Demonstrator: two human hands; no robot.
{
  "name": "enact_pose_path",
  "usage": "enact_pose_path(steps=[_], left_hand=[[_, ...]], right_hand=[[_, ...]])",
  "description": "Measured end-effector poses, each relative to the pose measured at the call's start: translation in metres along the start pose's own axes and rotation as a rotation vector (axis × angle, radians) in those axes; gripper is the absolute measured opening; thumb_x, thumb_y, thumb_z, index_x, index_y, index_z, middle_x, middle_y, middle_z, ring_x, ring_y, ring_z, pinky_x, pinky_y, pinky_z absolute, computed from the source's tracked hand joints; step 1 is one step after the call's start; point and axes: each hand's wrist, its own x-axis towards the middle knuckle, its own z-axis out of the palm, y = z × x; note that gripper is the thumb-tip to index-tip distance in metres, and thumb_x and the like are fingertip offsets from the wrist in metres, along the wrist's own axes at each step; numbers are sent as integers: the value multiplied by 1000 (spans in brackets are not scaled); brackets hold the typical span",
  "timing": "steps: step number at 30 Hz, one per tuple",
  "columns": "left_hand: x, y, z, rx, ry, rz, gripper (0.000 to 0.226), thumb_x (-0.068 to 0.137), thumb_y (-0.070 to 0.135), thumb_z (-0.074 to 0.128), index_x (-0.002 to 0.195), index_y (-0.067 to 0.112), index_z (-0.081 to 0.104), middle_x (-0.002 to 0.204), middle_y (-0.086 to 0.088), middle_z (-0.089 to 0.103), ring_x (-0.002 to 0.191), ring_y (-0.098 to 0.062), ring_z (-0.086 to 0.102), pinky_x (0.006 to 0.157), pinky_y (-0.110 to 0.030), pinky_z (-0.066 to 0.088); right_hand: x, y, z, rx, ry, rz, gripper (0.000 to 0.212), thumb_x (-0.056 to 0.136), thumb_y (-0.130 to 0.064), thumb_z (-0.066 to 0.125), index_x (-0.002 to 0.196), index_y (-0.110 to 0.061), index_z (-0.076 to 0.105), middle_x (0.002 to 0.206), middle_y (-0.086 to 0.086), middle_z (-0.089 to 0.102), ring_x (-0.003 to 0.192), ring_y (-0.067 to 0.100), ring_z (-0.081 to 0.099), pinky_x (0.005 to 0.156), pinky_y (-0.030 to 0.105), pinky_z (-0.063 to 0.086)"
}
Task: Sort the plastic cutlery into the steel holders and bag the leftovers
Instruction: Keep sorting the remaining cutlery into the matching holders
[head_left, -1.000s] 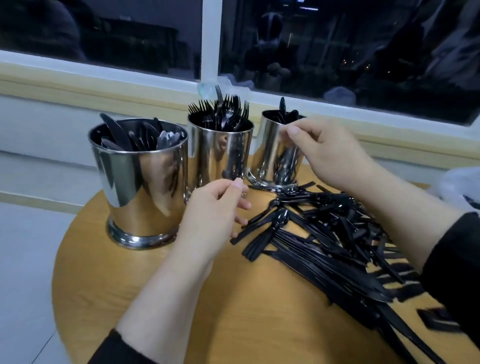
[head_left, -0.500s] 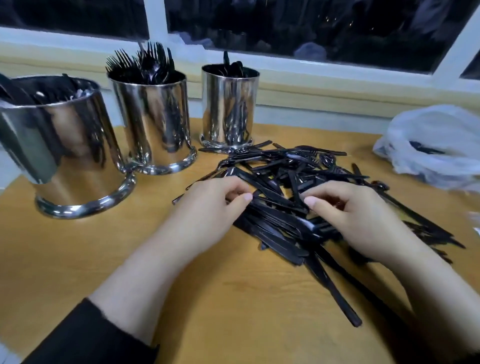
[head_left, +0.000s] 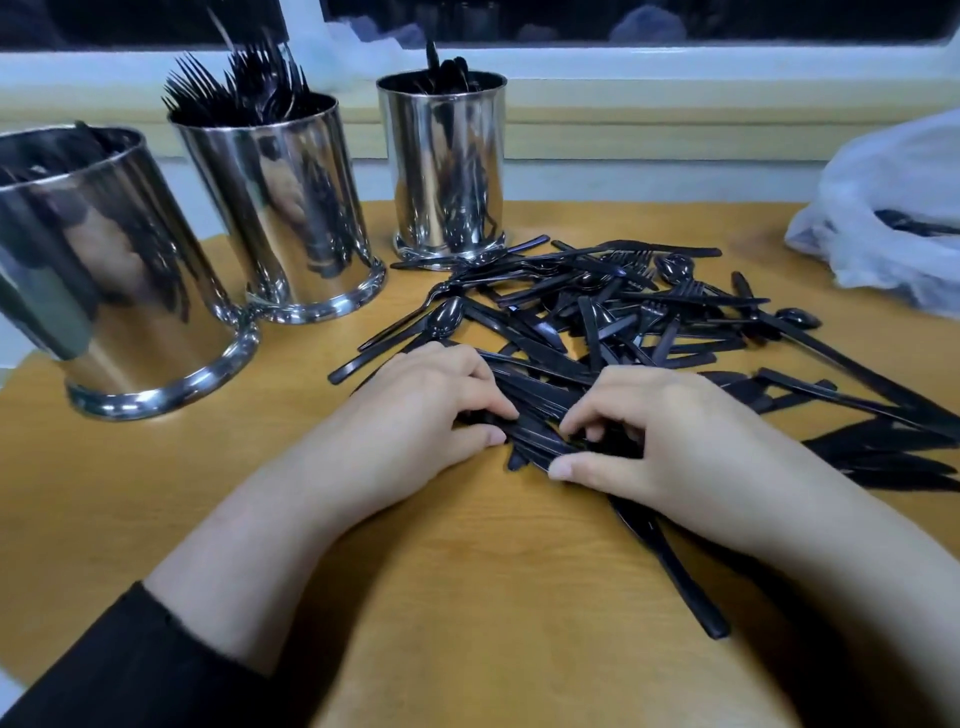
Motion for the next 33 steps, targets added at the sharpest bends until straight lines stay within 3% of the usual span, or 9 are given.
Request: enact_pose_path(steps=[3,11,13,17,21,24,26,29,33], left_hand=[[0,1,0,13,7,1,28,96,40,68,123,41,72,116,21,55,113,-3,43,107,-28,34],[-5,-2,0,-69,92,-15,22,95,35,70,116,38,74,112,24,57,112,2,49,102,-23,38],[-6,-4,-1,-163,207,-38,17,94,32,70,109,36,75,107,22,62,105,2,56,96,-21,44],[-9,-1,-9,-379,534,-192,12,98,23,66,93,27,75,84,12,67,78,2,58,69,-9,45],[-9,-1,-13,-590,705,-334,35,102,30,59,69,19,68,60,-5,59,55,-22,50,58,-37,44],[-7,1,-12,-701,663,-411,45,103,35,58,64,14,68,54,-8,57,48,-17,46,57,-33,40],[-5,6,-10,-733,601,-430,47,102,39,58,64,13,70,51,-5,57,47,-17,45,57,-33,40],[-2,13,-6,-784,489,-453,50,101,46,57,67,13,73,51,3,58,47,-14,45,57,-32,40],[-2,21,1,-907,325,-477,55,100,54,56,66,14,69,54,-2,55,48,-13,45,53,-24,39]], right_hand=[[2,-2,5,-71,-43,-18,41,84,-65,62,120,-43,64,99,-21,52,99,-3,48,82,10,37],[3,-4,11,-106,19,-24,24,93,-49,60,112,-37,68,93,-20,53,92,-1,49,74,6,32],[2,-4,12,-100,56,-13,23,96,-44,57,109,-33,71,94,-20,55,92,0,50,75,6,33],[2,-4,12,-78,121,42,21,99,-37,55,104,-29,73,96,-20,60,93,0,53,78,9,38],[1,-5,6,112,208,159,13,97,-36,60,89,-35,70,80,-19,64,85,-5,57,70,8,42],[1,-6,1,310,247,237,18,96,-35,63,81,-32,72,69,-6,66,58,7,55,56,11,42],[2,-7,-3,414,278,267,18,95,-35,64,80,-31,75,69,-1,67,58,9,56,56,15,42],[4,-13,-5,530,284,293,18,94,-37,65,81,-31,77,75,-3,73,68,11,64,67,26,48],[8,-22,-2,609,275,284,21,92,-34,67,74,-31,77,56,-9,62,50,-1,50,53,9,39]])
